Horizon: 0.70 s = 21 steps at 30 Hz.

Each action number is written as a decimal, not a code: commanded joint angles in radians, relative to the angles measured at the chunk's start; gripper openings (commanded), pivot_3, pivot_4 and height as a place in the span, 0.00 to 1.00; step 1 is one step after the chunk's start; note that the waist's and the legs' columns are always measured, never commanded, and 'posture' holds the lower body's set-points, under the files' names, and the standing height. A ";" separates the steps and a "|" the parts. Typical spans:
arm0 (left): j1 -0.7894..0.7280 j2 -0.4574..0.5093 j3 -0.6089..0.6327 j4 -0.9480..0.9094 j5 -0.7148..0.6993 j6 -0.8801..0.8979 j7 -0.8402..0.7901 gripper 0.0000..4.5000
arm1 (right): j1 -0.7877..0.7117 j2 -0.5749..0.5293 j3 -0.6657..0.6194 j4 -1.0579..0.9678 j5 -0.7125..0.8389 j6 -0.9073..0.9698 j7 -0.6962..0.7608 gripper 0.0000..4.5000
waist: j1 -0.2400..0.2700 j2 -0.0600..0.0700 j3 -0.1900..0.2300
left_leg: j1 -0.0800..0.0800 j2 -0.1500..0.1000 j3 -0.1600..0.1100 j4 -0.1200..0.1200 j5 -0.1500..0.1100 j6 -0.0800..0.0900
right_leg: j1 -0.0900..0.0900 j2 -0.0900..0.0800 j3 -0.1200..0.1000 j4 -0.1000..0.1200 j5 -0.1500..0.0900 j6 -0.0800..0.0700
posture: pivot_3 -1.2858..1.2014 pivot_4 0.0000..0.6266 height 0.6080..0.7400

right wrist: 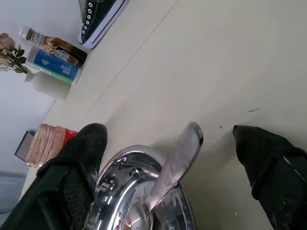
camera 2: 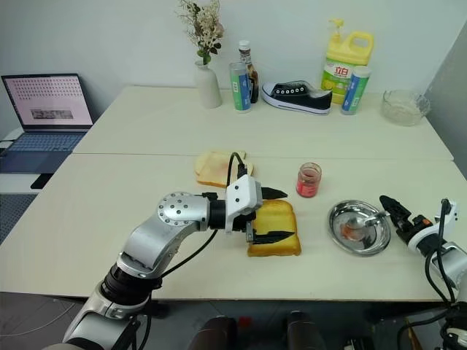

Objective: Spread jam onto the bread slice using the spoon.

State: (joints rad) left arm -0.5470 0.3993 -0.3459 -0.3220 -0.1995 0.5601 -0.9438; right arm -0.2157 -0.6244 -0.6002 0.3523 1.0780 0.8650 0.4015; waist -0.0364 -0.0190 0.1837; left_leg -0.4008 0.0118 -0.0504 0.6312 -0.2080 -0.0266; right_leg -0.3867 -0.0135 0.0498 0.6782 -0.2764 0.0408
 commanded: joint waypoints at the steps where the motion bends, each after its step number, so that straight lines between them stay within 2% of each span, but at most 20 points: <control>1: -0.007 0.007 0.018 -0.050 -0.021 0.000 0.013 0.99 | -0.030 0.002 -0.002 0.048 -0.042 -0.017 0.032 1.00 | -0.001 0.000 0.000 | 0.000 0.000 0.000 0.000 0.000 0.000 | 0.000 0.000 0.000 0.000 0.000 0.000 | 0.52 0.24 1.00; 2: -0.010 0.008 0.019 -0.053 -0.023 0.003 0.014 0.99 | -0.037 0.004 0.001 0.057 -0.050 -0.020 0.040 1.00 | -0.002 -0.001 0.000 | 0.000 0.000 0.000 0.000 0.000 0.000 | 0.000 0.000 0.000 0.000 0.000 0.000 | 0.52 0.24 1.00; 5: -0.013 0.014 0.017 -0.053 -0.025 0.004 0.016 1.00 | -0.051 0.010 0.006 0.073 -0.070 -0.016 0.069 0.87 | -0.005 -0.001 0.000 | 0.000 0.000 0.001 0.000 0.000 0.000 | 0.000 0.000 0.001 0.000 0.000 0.000 | 0.52 0.24 1.00; 12: -0.014 0.018 0.009 -0.044 -0.022 -0.007 0.027 1.00 | -0.064 0.023 -0.011 0.068 -0.093 -0.014 0.090 0.30 | -0.009 -0.001 0.001 | 0.000 0.000 0.001 -0.001 0.000 0.000 | 0.000 0.001 0.001 0.000 0.000 0.000 | 0.52 0.24 1.00; 16: -0.015 0.016 0.007 -0.037 -0.021 -0.012 0.029 1.00 | -0.061 0.022 -0.021 0.061 -0.097 -0.011 0.093 0.01 | -0.008 -0.001 0.001 | 0.000 0.000 0.001 -0.001 0.000 0.000 | 0.000 0.001 0.001 -0.001 0.000 0.000 | 0.52 0.24 1.00; 21: -0.020 0.011 0.007 -0.020 -0.019 -0.025 0.031 1.00 | -0.043 0.021 -0.039 0.006 -0.088 -0.003 0.084 0.01 | -0.002 -0.001 0.001 | 0.000 0.000 0.000 -0.001 0.000 0.000 | 0.001 0.000 0.000 -0.002 0.000 0.000 | 0.52 0.24 1.00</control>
State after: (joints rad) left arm -0.5503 0.4142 -0.3465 -0.3278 -0.2144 0.5585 -0.9220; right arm -0.2767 -0.5985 -0.6254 0.3919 1.0035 0.8589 0.5001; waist -0.0380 -0.0201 0.1844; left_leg -0.4009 0.0120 -0.0504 0.6297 -0.2080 -0.0267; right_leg -0.3861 -0.0131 0.0500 0.6757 -0.2762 0.0412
